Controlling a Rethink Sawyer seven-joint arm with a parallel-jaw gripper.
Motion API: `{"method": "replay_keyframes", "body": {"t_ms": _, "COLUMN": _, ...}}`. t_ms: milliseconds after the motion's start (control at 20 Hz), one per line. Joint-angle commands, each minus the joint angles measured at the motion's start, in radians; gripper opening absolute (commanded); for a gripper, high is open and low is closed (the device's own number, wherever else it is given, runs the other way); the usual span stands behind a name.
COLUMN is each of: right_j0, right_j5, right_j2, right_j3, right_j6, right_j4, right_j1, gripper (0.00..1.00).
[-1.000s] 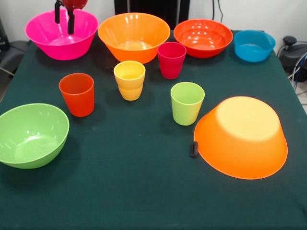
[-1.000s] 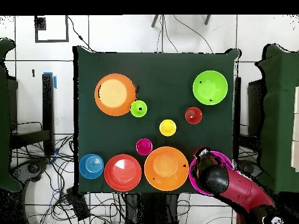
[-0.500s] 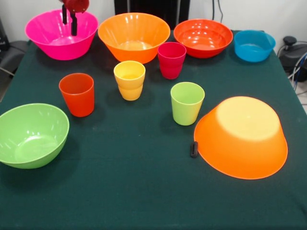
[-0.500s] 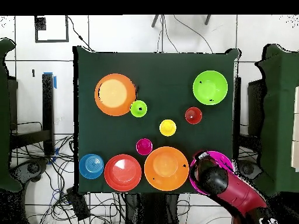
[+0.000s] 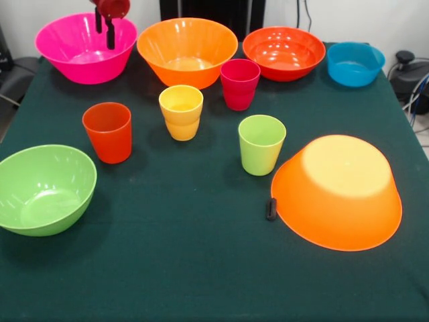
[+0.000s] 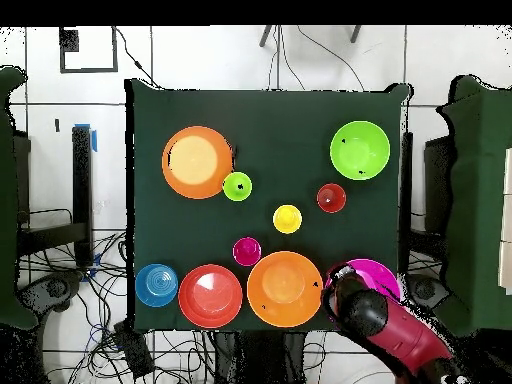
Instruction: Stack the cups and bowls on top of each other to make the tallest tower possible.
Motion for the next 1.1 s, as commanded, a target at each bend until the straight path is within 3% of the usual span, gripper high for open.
{"method": "replay_keyframes", "body": {"t_ms": 50, "right_j0": 0.017, "right_j5": 0.048, "right_j2": 0.082, "right_j3": 0.037, "right_j6": 0.12, "right_j4": 0.036, "right_j1": 0.03, "gripper": 1.0}}
{"method": "replay_keyframes", "body": {"t_ms": 650, "right_j0": 0.037, "right_j5": 0.074, "right_j2": 0.087, "right_j3": -0.012, "right_j6": 0.116, "right_j4": 0.055, "right_j1": 0.036, "gripper": 1.0}}
{"method": "replay_keyframes", "body": {"t_ms": 1100, "right_j0": 0.078, "right_j5": 0.091, "right_j2": 0.081, "right_j3": -0.031, "right_j6": 0.139, "right_j4": 0.105, "right_j1": 0.029, "gripper": 1.0}}
